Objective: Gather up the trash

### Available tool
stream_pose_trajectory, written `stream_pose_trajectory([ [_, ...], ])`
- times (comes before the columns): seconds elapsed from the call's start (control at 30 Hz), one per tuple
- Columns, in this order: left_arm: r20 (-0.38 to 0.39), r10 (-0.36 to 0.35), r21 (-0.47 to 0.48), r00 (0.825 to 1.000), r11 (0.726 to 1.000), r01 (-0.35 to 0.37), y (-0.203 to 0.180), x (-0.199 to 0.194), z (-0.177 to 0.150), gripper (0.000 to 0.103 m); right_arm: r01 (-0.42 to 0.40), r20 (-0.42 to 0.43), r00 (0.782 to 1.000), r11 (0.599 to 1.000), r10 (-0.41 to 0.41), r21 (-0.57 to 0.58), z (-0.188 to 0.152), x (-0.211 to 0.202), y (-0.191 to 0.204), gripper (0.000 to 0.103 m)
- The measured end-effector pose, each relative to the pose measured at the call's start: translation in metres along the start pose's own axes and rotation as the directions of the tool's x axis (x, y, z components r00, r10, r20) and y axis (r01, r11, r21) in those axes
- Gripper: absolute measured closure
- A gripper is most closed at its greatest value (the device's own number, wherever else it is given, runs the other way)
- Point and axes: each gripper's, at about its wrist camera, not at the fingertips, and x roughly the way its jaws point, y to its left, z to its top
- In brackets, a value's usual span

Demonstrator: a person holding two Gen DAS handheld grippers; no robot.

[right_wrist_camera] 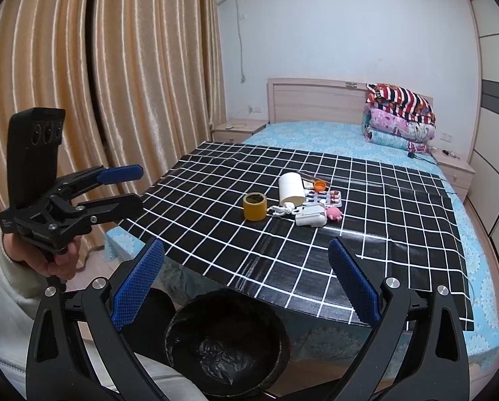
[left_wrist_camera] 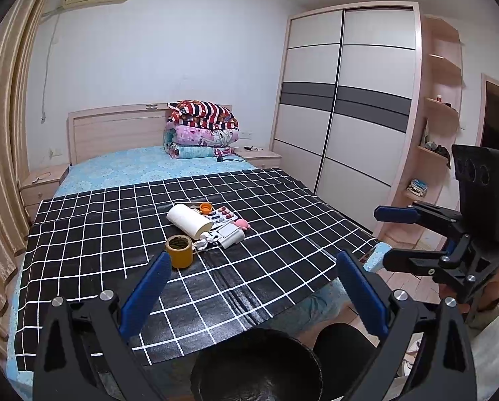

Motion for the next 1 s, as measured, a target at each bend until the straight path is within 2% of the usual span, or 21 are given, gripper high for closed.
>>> stream_pose_trajectory([
  [1.0, -0.012, -0.005, -0.018, 1.000, 1.000, 0.004, 0.004, 0.010, -0.007, 0.008, 0.032, 0.001, 0.999, 0.999, -0.032, 0.014, 0.003, 0.002, -0.014, 0.003],
])
